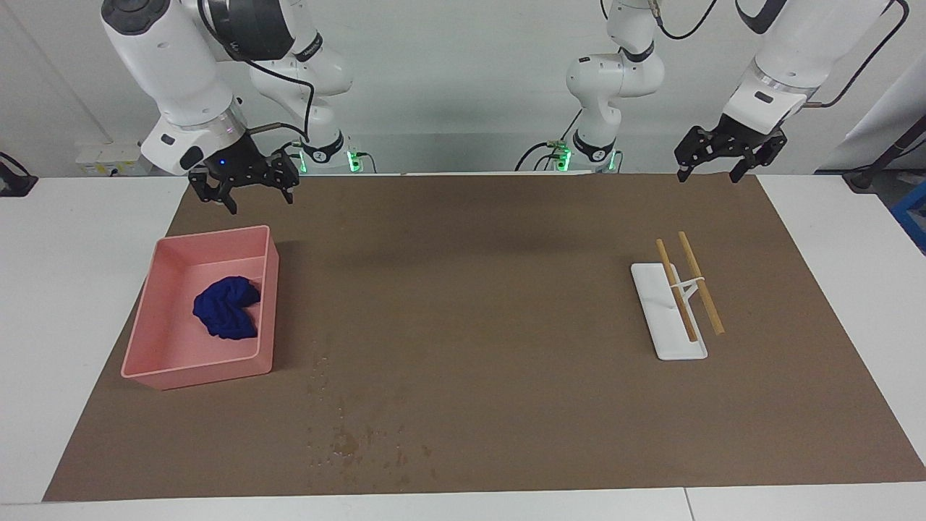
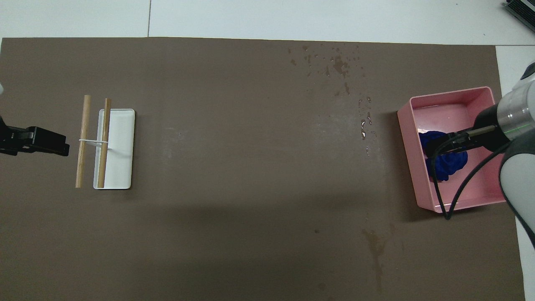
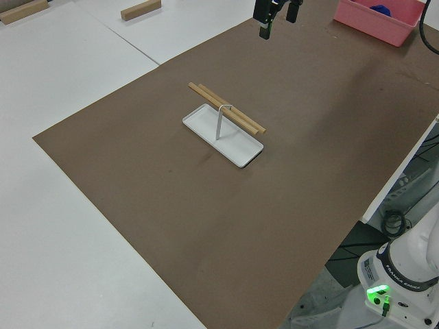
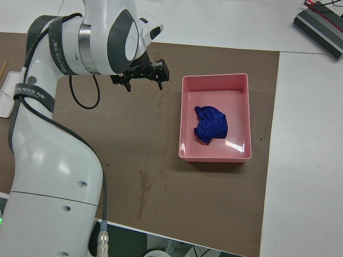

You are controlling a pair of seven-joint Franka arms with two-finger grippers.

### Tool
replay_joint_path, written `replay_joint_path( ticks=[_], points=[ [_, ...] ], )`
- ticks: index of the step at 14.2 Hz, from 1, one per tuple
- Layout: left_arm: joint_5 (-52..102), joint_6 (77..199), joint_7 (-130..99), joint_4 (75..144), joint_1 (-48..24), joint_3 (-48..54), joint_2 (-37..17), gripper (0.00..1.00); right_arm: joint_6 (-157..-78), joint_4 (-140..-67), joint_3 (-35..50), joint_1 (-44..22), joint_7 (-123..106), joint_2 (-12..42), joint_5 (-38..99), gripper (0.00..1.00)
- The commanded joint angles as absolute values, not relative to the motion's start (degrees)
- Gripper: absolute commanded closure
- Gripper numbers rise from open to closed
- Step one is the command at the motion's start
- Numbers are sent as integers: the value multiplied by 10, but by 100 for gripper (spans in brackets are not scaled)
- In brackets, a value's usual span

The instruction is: Wipe water with towel using both arms

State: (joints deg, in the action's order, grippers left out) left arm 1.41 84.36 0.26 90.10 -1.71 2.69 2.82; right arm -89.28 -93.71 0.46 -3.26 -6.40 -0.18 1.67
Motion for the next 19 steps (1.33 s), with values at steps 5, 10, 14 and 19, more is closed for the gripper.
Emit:
replay_joint_path(
  ticks=[5, 10, 14, 19],
  points=[
    [12, 844, 2, 917, -13, 29, 43, 0, -891, -950, 4, -24, -59, -12, 14, 0],
    [12, 844, 2, 917, -13, 29, 43, 0, -928, -952, 4, -13, -56, -11, 8, 0],
    [12, 844, 2, 917, -13, 29, 43, 0, -947, -950, 5, 19, -62, -8, 11, 0],
    [12, 844, 2, 917, -13, 29, 43, 0, -938, -953, 6, 11, -57, -11, 11, 0]
  ],
)
